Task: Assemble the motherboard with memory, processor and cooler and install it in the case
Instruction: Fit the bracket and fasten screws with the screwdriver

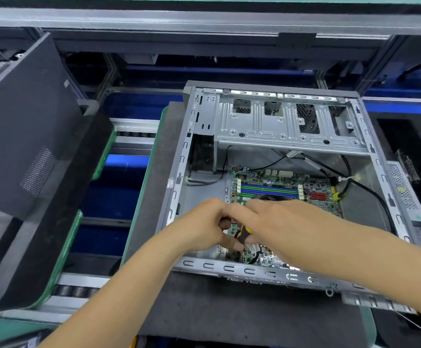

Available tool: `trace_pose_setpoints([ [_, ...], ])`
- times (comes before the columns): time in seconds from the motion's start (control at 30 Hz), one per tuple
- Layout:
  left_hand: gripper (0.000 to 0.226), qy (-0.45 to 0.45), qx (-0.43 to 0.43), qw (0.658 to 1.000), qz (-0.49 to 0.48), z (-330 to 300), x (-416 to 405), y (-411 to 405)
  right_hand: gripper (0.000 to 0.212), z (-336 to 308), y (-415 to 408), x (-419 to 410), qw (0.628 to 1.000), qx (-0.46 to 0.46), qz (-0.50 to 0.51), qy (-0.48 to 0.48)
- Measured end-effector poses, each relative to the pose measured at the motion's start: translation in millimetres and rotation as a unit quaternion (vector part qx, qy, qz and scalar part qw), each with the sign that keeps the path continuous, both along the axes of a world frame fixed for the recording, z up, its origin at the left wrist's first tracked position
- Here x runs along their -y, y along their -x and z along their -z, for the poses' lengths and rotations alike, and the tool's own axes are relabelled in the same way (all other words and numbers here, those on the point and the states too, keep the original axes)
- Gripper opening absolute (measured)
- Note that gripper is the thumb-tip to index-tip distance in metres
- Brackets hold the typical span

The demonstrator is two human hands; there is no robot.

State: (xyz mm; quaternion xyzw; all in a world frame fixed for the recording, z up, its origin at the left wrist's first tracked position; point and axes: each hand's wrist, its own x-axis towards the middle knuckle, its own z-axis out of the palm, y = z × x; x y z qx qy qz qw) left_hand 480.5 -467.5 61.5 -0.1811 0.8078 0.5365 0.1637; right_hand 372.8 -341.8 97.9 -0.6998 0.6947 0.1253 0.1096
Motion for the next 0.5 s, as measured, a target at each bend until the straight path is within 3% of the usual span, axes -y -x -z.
trace_pose_setpoints([
  [0.07, 0.036, -0.013, 0.005, 1.000, 0.009, 0, -1, -1, 0.041, -6, 1, 0, 1.000, 0.010, -0.006, -0.019],
  [0.2, 0.049, -0.040, -0.009, 0.999, -0.003, 0, -3, 1, 0.021, 0, -8, 10, 0.998, -0.063, -0.021, -0.008],
  [0.33, 0.029, -0.058, -0.009, 0.998, -0.020, 3, -3, 0, 0.052, -2, -9, 16, 0.995, -0.096, 0.030, -0.020],
  [0.43, 0.032, -0.043, -0.003, 0.999, -0.004, 2, -1, 0, 0.022, -7, -3, 7, 0.999, -0.046, -0.021, -0.001],
  [0.5, 0.047, -0.044, 0.004, 0.999, 0.005, 0, 0, 0, 0.042, -14, 0, 5, 0.999, 0.008, -0.031, -0.011],
])
